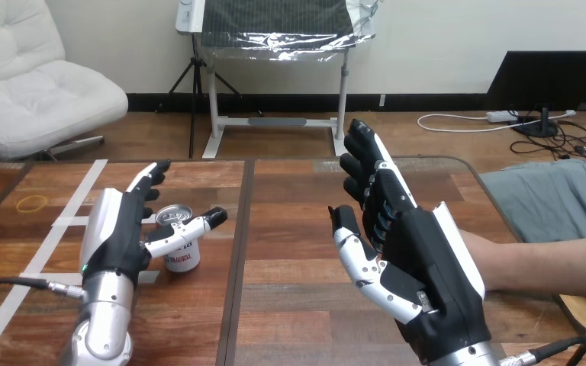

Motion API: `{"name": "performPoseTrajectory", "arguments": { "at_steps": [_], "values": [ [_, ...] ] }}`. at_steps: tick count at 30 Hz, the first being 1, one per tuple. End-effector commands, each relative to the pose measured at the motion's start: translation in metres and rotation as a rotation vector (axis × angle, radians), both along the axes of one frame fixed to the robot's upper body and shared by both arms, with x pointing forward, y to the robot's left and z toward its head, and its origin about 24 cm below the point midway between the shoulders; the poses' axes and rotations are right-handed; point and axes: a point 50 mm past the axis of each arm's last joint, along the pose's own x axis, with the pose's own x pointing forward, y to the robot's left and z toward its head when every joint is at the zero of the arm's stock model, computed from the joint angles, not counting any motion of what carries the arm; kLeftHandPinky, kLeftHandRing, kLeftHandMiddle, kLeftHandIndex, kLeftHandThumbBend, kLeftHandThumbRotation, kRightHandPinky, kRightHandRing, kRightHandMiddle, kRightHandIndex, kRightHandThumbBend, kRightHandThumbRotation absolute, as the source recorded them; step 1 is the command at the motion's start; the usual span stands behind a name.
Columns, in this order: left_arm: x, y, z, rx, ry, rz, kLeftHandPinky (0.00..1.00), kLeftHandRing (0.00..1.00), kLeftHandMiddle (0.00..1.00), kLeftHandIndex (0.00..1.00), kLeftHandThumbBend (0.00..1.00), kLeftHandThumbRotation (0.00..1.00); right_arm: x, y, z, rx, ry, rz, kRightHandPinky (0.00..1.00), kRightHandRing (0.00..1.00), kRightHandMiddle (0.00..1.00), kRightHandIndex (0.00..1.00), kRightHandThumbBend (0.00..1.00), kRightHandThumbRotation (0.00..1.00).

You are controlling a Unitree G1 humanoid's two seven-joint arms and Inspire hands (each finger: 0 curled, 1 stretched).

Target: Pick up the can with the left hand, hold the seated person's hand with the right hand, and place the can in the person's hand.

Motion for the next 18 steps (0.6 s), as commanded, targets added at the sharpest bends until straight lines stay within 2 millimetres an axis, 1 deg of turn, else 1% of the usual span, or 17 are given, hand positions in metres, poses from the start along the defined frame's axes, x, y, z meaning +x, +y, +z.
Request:
{"name": "performPoseTrajectory", "arguments": {
  "at_steps": [1,6,18],
  "values": [
    [0.0209,-0.0025,0.0198,0.017,-0.042,-0.035,0.8,0.86,0.89,0.88,0.95,0.48,0.0075,0.0016,0.0143,0.022,-0.071,0.01,1.0,1.0,1.0,1.0,0.0,0.0],
    [0.0232,-0.0025,0.0168,0.012,-0.021,-0.04,0.81,0.87,0.88,0.88,0.95,0.47,0.0075,0.0015,0.014,0.018,-0.067,0.011,1.0,1.0,1.0,1.0,0.0,0.0],
    [0.0273,-0.0056,0.0122,0.027,0.018,-0.051,0.8,0.86,0.87,0.87,0.98,0.51,0.0073,0.001,0.0141,-0.007,-0.072,0.012,1.0,1.0,1.0,1.0,0.0,0.0]
  ]
}}
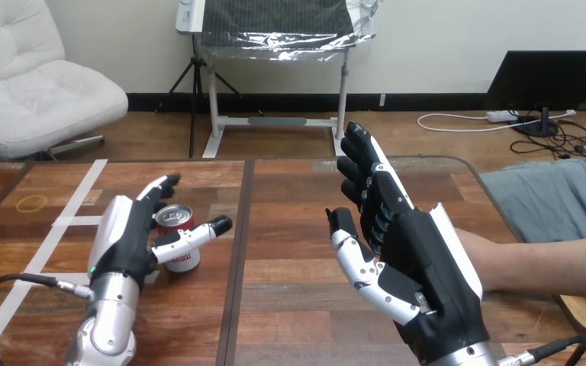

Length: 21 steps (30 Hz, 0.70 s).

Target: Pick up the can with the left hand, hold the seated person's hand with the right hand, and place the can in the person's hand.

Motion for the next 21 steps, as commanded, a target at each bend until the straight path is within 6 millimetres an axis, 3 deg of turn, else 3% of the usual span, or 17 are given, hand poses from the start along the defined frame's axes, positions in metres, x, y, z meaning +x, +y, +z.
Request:
{"name": "performPoseTrajectory", "arguments": {
  "at_steps": [1,21],
  "values": [
    [0.0217,-0.0043,0.0232,0.026,-0.065,-0.028,0.8,0.86,0.87,0.87,0.98,0.52,0.0072,0.0006,0.0149,0.007,-0.079,0.006,1.0,1.0,1.0,1.0,0.0,0.0],
    [0.0242,-0.0064,0.0143,0.053,-0.023,-0.028,0.81,0.86,0.88,0.87,1.0,0.55,0.0067,0.0005,0.0157,-0.011,-0.082,0.009,1.0,1.0,1.0,1.0,0.0,0.0]
  ]
}}
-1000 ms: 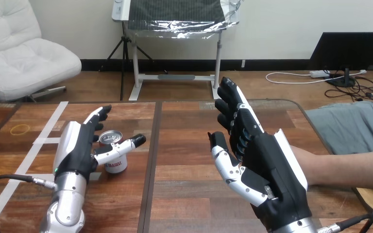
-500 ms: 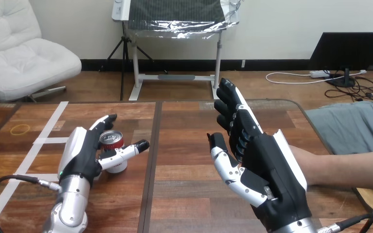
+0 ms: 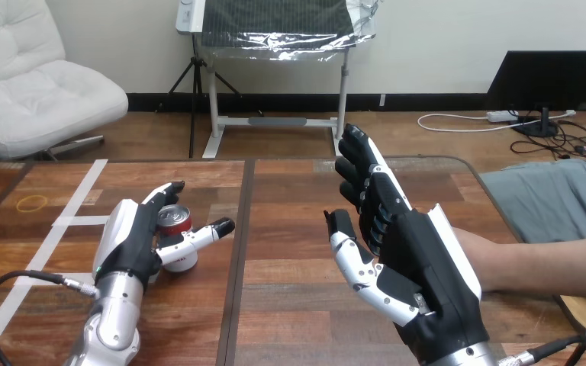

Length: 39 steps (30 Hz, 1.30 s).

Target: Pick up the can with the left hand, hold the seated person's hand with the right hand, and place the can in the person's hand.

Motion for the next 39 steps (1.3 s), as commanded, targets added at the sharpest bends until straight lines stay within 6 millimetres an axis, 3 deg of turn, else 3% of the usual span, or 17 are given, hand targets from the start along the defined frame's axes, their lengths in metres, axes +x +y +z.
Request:
{"name": "performPoseTrajectory", "arguments": {
  "at_steps": [1,12,20,29,39],
  "values": [
    [0.019,-0.004,0.02,0.033,-0.066,-0.03,0.81,0.86,0.88,0.87,0.99,0.55,0.007,0.0,0.016,-0.003,-0.085,0.003,1.0,1.0,1.0,1.0,0.0,0.0],
    [0.018,-0.005,0.017,0.044,-0.056,-0.021,0.8,0.85,0.87,0.86,1.0,0.54,0.006,0.0,0.016,-0.012,-0.081,-0.002,1.0,1.0,1.0,1.0,0.0,0.0],
    [0.016,-0.005,0.014,-0.003,-0.07,0.015,0.77,0.82,0.84,0.83,0.95,0.46,0.005,0.0,0.016,0.01,-0.072,0.014,1.0,1.0,1.0,1.0,0.0,0.0],
    [0.013,-0.004,0.011,-0.039,-0.105,0.046,0.7,0.75,0.76,0.75,0.85,0.32,0.005,-0.001,0.016,-0.014,-0.076,0.005,1.0,1.0,1.0,1.0,0.0,0.0],
    [0.01,-0.003,0.009,-0.089,-0.131,0.053,0.57,0.62,0.64,0.64,0.73,0.06,0.005,-0.001,0.016,-0.02,-0.077,0.006,1.0,1.0,1.0,1.0,0.0,0.0]
  ]
}}
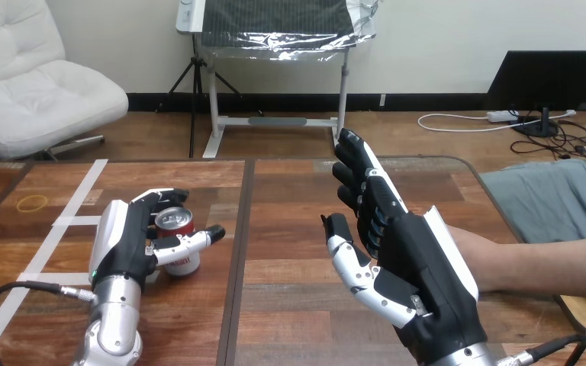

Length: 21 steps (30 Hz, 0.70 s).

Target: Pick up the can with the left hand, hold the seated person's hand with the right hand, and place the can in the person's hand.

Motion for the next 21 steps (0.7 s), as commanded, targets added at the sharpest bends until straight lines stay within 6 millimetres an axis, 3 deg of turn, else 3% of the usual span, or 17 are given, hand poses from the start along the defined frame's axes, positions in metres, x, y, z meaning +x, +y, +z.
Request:
{"name": "performPoseTrajectory", "arguments": {
  "at_steps": [1,10,21],
  "values": [
    [0.012,-0.0053,0.0135,-0.035,-0.066,-0.008,0.56,0.61,0.64,0.63,0.73,0.05,0.0045,-0.0009,0.0174,0.001,-0.09,-0.001,1.0,1.0,1.0,1.0,0.0,0.0],
    [0.0114,-0.0049,0.0128,-0.02,-0.066,-0.007,0.5,0.55,0.58,0.59,0.68,0.0,0.0042,-0.0012,0.0176,-0.007,-0.089,-0.004,1.0,1.0,1.0,1.0,0.0,0.0],
    [0.0106,-0.0048,0.0117,-0.009,-0.064,-0.006,0.51,0.53,0.57,0.58,0.68,0.0,0.0044,-0.0021,0.0181,-0.036,-0.094,-0.012,1.0,1.0,1.0,1.0,0.0,0.0]
  ]
}}
